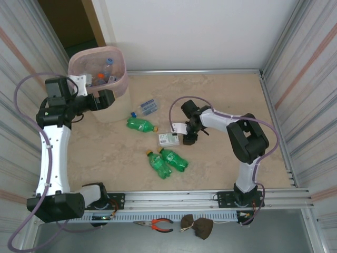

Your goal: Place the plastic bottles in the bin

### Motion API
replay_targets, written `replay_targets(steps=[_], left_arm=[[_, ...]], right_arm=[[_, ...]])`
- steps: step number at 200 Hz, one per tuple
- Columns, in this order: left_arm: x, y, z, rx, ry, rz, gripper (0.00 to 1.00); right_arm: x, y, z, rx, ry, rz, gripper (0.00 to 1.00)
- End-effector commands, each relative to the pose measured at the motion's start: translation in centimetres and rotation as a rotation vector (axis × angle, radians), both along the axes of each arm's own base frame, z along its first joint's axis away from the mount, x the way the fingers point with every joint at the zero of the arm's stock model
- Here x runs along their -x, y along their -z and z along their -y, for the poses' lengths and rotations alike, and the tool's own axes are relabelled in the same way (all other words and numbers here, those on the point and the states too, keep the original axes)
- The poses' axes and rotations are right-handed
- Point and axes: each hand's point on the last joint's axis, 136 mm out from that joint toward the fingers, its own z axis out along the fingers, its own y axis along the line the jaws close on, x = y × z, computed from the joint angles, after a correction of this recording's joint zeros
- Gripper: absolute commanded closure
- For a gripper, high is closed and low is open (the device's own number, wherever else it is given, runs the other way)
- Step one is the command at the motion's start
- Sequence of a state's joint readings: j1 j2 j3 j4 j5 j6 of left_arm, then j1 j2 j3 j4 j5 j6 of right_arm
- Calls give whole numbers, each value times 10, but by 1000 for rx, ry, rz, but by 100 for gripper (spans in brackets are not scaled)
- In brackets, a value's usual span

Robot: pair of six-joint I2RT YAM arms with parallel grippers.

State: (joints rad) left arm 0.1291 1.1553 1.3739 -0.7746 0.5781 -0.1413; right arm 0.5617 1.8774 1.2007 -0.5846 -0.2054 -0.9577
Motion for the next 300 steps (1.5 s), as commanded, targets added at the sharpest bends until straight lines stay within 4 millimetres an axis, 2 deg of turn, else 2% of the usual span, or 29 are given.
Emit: replay_targets(steps=[1, 33, 87, 122, 145, 177, 212, 227, 300], left_arm=[[4, -17, 9, 75, 12, 58, 1], [0, -20, 18, 189, 30, 73, 2], [-9, -28, 42, 290, 54, 92, 6], [-13, -34, 80, 325, 121, 74, 9], [-12, -41, 114, 328, 188, 75, 10], [-8, -49, 161, 315, 271, 86, 12], [-6, -59, 204, 319, 332, 119, 15], [-8, -56, 220, 282, 331, 120, 16], [-28, -28, 249, 166, 205, 80, 16]], right_arm=[[0, -20, 14, -43, 167, -12, 68], [-11, -44, 23, -152, 405, 9, 70], [-31, -115, 4, -495, 789, -7, 75], [-38, -166, -7, -706, 927, -3, 79], [-41, -196, -11, -818, 996, 4, 80], [-39, -236, -18, -951, 1008, 24, 81], [-30, -258, -29, -1017, 976, 14, 81], [-26, -265, -33, -1033, 965, 8, 81], [-6, -285, -42, -1085, 918, -4, 81]])
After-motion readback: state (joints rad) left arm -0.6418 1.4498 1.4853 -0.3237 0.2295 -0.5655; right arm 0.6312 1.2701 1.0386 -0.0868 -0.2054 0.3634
